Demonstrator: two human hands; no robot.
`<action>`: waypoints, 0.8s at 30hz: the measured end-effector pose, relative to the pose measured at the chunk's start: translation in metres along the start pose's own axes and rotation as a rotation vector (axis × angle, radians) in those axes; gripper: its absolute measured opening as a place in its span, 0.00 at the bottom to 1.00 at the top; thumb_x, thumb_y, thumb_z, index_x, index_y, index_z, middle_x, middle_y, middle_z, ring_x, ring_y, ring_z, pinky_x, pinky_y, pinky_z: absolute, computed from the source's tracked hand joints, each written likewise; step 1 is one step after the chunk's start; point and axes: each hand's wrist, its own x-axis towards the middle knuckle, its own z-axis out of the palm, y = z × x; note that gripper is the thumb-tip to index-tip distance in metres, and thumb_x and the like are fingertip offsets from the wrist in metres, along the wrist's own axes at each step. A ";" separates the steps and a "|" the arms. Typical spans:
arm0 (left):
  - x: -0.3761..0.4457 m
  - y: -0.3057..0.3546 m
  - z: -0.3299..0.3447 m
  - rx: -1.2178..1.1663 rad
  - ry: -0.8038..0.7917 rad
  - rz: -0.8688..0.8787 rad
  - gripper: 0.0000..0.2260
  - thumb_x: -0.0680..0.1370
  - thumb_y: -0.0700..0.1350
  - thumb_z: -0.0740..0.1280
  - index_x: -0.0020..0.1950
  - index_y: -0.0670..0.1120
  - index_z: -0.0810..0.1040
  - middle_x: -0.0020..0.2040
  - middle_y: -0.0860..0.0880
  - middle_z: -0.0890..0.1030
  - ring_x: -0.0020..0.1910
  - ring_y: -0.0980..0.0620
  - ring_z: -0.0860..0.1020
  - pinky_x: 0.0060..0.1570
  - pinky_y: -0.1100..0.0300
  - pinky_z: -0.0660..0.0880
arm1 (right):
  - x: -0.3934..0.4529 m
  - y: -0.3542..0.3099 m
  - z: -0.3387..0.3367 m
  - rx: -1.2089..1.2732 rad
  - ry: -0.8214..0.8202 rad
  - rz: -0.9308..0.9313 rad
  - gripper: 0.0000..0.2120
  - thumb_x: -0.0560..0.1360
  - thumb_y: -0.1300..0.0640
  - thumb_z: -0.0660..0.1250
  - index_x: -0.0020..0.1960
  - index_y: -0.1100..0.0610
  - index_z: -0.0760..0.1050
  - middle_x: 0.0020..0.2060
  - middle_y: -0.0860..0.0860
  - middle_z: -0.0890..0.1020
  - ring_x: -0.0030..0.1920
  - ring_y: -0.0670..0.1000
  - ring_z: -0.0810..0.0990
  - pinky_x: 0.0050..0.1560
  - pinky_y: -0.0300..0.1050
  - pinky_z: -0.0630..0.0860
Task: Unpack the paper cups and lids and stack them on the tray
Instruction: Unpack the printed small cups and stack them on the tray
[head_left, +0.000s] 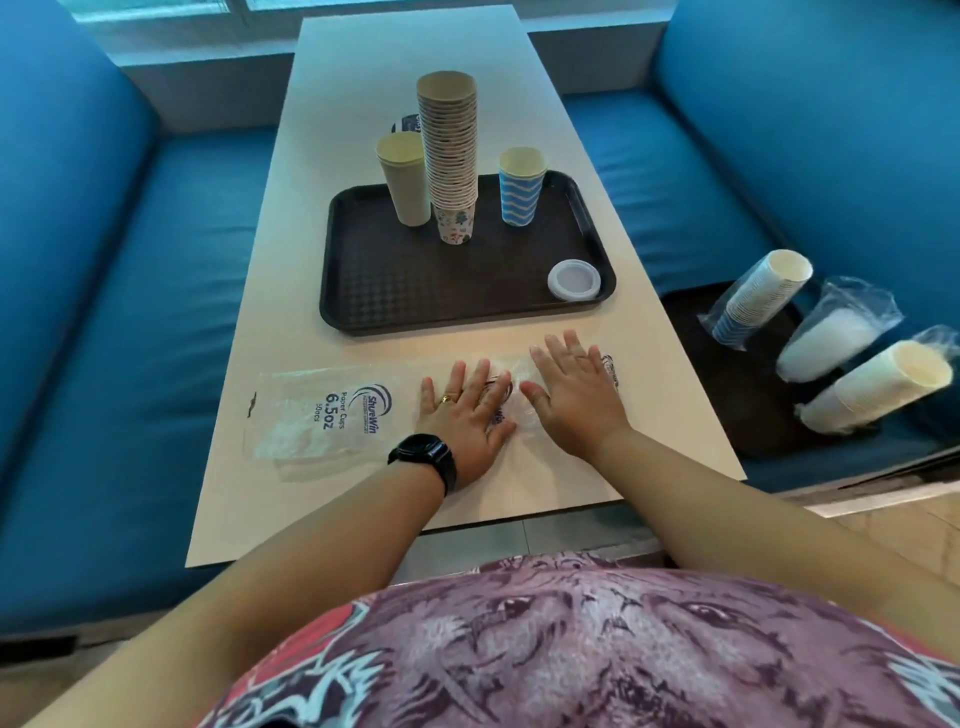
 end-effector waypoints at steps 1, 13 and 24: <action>0.001 0.000 0.001 0.000 0.002 -0.001 0.27 0.83 0.62 0.43 0.79 0.60 0.38 0.80 0.54 0.35 0.78 0.49 0.33 0.74 0.38 0.34 | 0.001 0.004 0.001 -0.004 -0.011 0.016 0.28 0.82 0.42 0.46 0.79 0.52 0.51 0.79 0.52 0.49 0.79 0.52 0.41 0.75 0.50 0.36; -0.004 0.019 -0.011 0.053 0.055 -0.080 0.30 0.83 0.59 0.45 0.81 0.50 0.41 0.81 0.48 0.37 0.79 0.44 0.35 0.73 0.37 0.32 | -0.001 0.028 0.013 -0.020 -0.092 0.148 0.29 0.83 0.46 0.44 0.79 0.54 0.40 0.78 0.53 0.39 0.78 0.51 0.37 0.75 0.52 0.35; 0.020 0.020 -0.002 -0.011 0.031 0.072 0.26 0.84 0.58 0.43 0.81 0.55 0.42 0.81 0.54 0.38 0.79 0.51 0.37 0.75 0.46 0.33 | -0.001 0.036 0.014 -0.068 -0.118 0.154 0.27 0.82 0.44 0.44 0.79 0.43 0.41 0.78 0.50 0.39 0.78 0.51 0.37 0.75 0.58 0.36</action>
